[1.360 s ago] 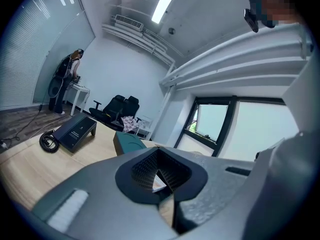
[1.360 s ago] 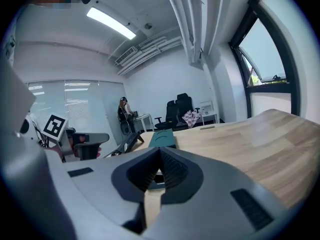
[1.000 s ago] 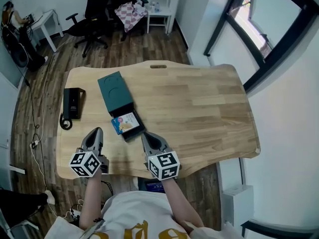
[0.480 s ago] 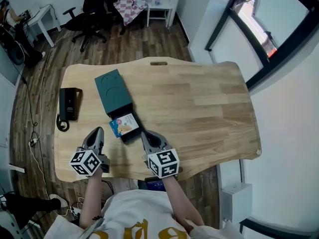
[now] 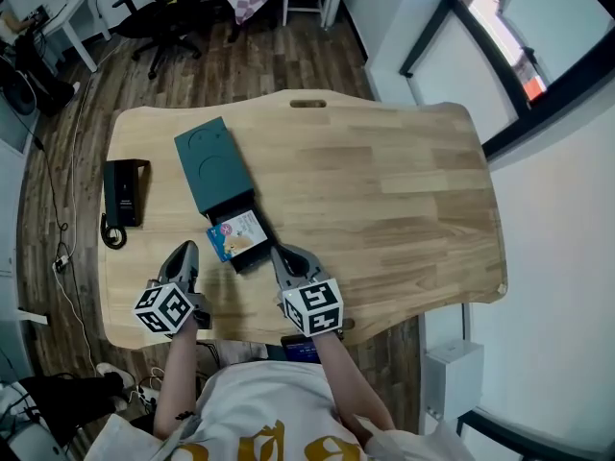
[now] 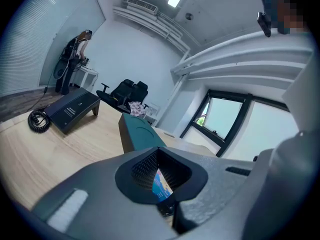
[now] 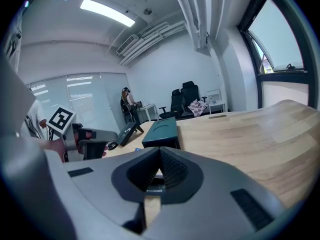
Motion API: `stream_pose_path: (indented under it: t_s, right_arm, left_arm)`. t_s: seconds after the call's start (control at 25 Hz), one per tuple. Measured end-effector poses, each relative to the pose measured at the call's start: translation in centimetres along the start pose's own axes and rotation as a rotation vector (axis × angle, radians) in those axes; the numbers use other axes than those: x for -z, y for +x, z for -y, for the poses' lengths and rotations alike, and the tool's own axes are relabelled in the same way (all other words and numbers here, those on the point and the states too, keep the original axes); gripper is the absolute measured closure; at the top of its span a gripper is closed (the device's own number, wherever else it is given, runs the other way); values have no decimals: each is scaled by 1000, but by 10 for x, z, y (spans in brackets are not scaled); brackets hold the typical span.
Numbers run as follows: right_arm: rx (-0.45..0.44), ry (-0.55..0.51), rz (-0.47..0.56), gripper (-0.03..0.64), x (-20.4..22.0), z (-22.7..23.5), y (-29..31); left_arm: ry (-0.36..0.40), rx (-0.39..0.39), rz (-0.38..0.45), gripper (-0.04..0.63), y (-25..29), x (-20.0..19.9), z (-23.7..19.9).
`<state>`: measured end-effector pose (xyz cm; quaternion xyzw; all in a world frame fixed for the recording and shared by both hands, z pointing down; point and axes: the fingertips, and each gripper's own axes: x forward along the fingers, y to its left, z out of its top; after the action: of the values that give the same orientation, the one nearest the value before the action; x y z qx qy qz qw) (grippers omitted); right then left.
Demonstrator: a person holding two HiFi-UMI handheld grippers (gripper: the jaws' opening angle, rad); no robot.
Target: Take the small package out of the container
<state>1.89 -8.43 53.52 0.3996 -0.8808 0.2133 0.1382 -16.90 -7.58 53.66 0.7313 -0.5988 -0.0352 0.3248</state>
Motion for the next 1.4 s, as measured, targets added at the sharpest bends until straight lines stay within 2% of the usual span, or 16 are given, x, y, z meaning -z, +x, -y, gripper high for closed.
stream_pose_path:
  t_s: [0.44,0.6,0.84,1.12,1.4]
  right_arm:
    - [-18,-11,-70,612,17,12,25]
    - [-33,-6,-88,612,21,14,35]
    - [-40,-16,-107,612,21,23,45]
    - [-36,0,-121,612,23,26,50]
    - [-53,-2,-131,612,23,22,56]
  left_arm:
    - [-80,-34,-123,589,27,35,-16]
    - [-129,-19,-173,496,40,47,-16]
    - [-209,-31,-258,402,57,68,-20]
    - [-272,-11,-318,398,68,82,-22]
    - [-329,22,-333,399,70,84,-17]
